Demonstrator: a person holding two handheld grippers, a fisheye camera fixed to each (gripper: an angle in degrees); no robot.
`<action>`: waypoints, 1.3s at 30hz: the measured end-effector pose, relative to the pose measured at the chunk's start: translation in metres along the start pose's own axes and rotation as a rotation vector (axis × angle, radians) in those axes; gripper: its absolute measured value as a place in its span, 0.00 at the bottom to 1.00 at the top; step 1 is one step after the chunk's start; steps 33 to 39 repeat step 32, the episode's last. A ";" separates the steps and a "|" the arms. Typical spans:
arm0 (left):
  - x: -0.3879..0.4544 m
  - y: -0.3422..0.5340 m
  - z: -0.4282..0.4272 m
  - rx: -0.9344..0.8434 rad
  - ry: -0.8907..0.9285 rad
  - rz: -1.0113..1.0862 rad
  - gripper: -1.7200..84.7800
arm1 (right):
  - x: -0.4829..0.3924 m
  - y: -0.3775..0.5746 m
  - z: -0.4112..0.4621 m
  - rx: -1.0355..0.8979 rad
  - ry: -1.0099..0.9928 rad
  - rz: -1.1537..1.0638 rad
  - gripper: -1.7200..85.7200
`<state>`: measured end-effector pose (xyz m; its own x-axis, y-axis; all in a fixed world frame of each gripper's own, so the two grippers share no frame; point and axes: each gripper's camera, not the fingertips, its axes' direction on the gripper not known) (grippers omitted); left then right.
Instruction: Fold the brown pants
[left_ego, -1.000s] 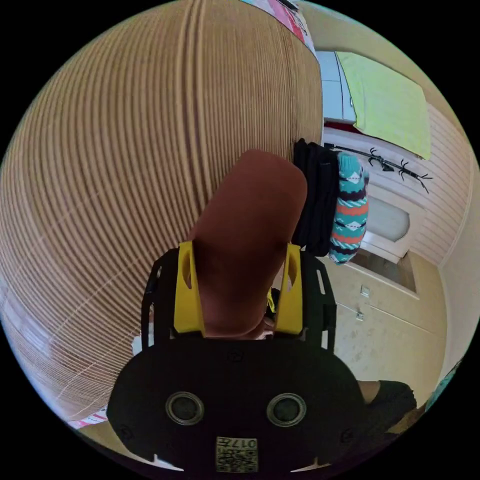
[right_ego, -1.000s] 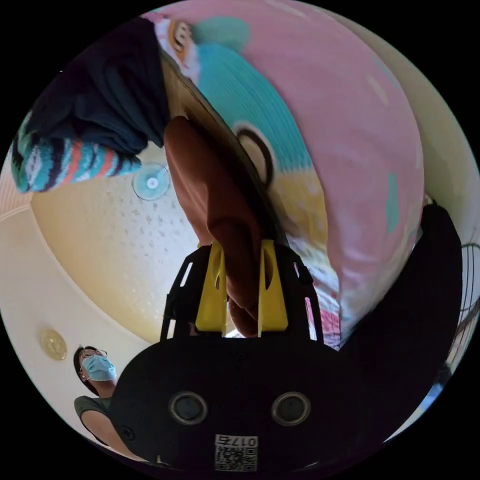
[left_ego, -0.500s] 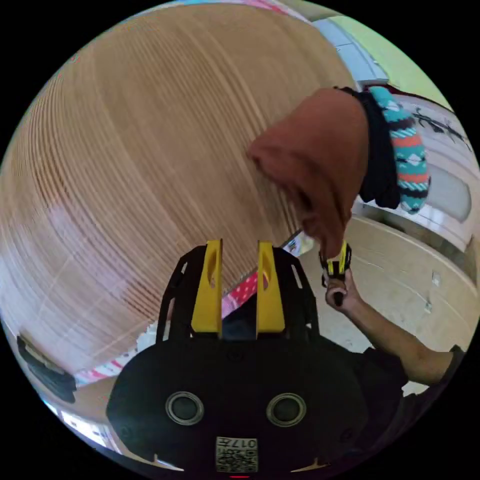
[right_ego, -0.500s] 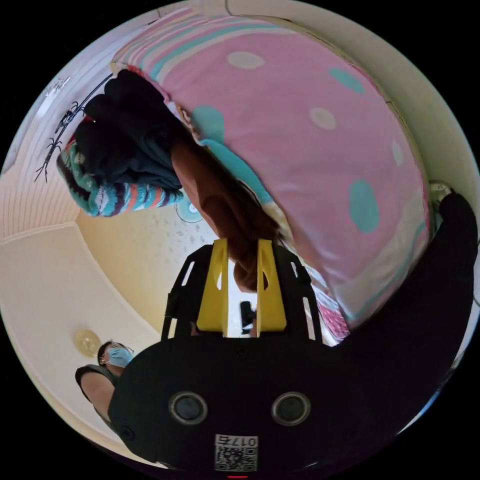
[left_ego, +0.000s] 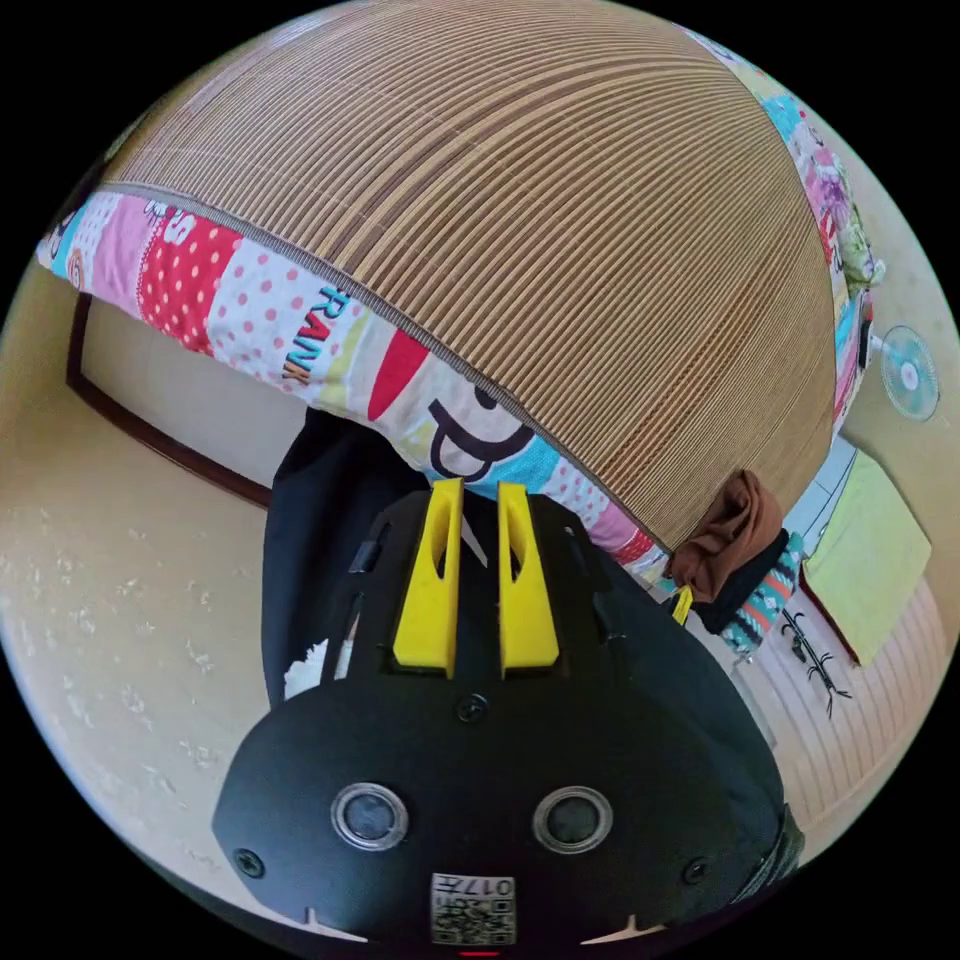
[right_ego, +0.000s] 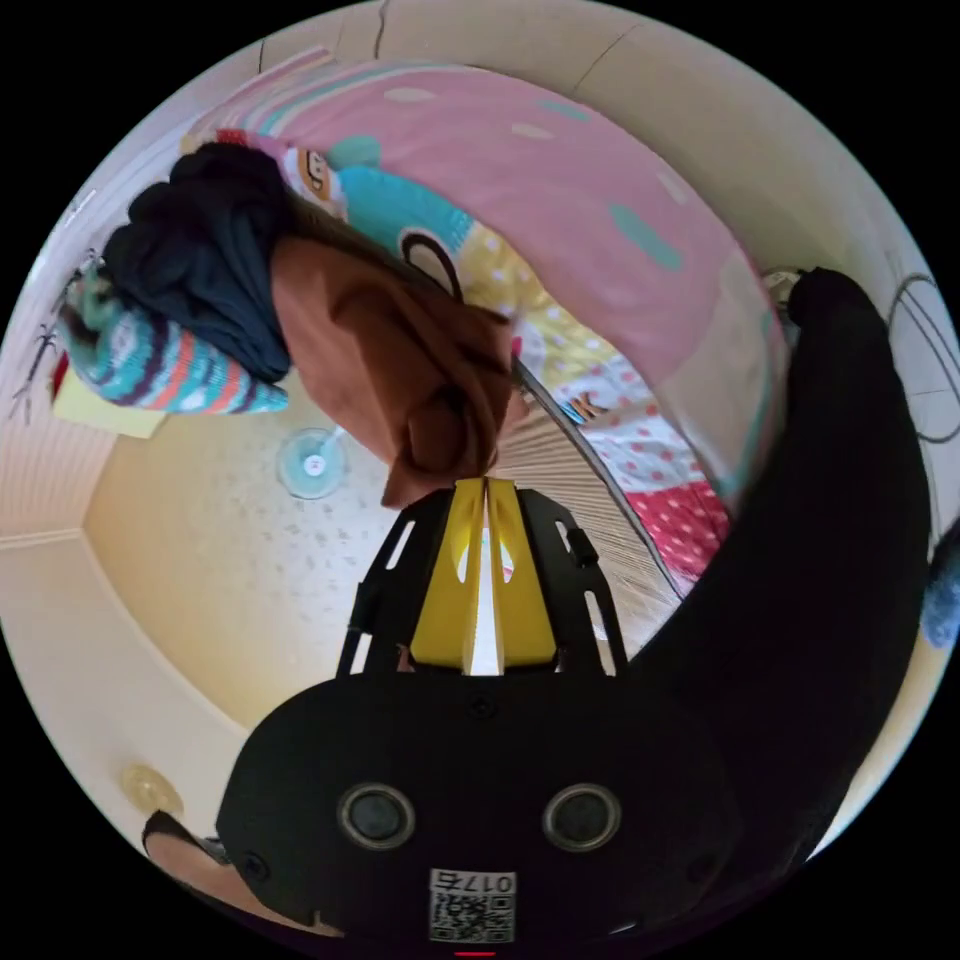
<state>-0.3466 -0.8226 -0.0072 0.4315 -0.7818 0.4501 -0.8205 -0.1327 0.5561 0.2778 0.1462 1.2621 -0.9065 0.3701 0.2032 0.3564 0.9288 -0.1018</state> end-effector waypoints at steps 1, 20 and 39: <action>-0.004 0.009 0.000 -0.005 0.019 -0.013 0.09 | 0.000 0.012 0.006 -0.012 0.093 0.015 0.03; -0.129 0.146 -0.094 0.057 0.073 -0.097 0.08 | -0.002 0.016 0.163 -0.194 -0.097 -0.055 0.05; -0.246 0.202 -0.141 0.261 0.729 -0.479 0.09 | 0.165 0.117 0.051 -0.403 0.127 -0.173 0.02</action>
